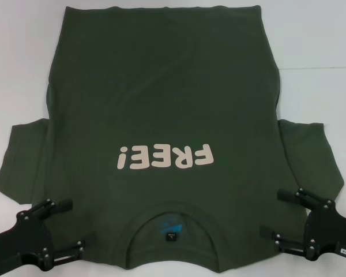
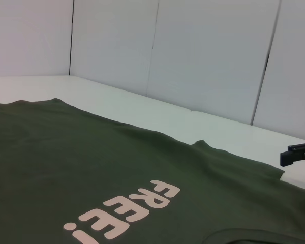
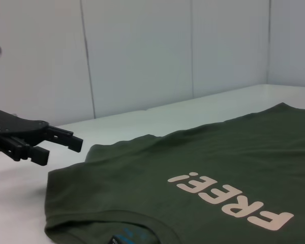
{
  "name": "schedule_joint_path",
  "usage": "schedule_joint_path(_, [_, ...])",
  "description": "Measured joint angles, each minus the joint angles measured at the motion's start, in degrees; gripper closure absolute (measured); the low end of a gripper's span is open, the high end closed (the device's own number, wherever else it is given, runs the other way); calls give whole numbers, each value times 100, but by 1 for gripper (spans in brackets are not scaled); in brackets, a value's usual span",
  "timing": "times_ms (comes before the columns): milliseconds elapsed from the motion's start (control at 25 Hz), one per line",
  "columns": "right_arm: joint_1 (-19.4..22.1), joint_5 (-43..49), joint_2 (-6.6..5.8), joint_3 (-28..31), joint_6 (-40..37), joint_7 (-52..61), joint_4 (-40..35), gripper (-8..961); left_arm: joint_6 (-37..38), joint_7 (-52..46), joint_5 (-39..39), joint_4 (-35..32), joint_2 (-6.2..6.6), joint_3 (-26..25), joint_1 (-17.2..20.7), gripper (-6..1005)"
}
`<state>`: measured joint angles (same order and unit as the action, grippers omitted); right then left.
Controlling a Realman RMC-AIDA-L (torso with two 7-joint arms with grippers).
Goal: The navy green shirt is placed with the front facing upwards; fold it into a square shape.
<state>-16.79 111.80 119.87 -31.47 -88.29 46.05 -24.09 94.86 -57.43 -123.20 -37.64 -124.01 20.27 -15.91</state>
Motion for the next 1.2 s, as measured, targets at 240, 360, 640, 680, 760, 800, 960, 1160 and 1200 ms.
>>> schedule_joint_path(240, [-61, 34, 1, -29, 34, 0, 11, 28, -9, -7, -2, 4, 0, 20, -15, 70])
schedule_joint_path(360, [-77, 26, 1, -26, 38, 0, 30, 28, -16, -8, -2, 3, 0, 12, -17, 69])
schedule_joint_path(640, [-82, 26, -8, -21, 48, 11, 44, 28, -21, -287, 45, 3, 8, -119, -15, 70])
schedule_joint_path(680, [-81, 26, -8, -18, 48, 14, 46, 28, -13, -686, 51, -11, 30, -197, -49, 70])
schedule_joint_path(760, [-80, 27, -8, -17, 46, 22, 46, 28, 47, -1508, 48, -71, 103, -316, -133, 70])
schedule_joint_path(800, [-79, 27, -8, -21, 43, 26, 46, 28, 108, -2191, 27, -145, 175, -363, -189, 71])
schedule_joint_path(960, [-78, 26, -15, -30, 15, 53, 46, 28, 194, -4289, -19, -467, 405, -469, -334, 73])
schedule_joint_path(1160, [-75, 32, -18, -37, 1, 61, 45, 28, -120, -6515, -328, -850, 680, -603, -527, 76])
schedule_joint_path(1200, [-71, 33, -17, -40, 0, 61, 45, 28, -186, -6839, -457, -882, 726, -644, -576, 77])
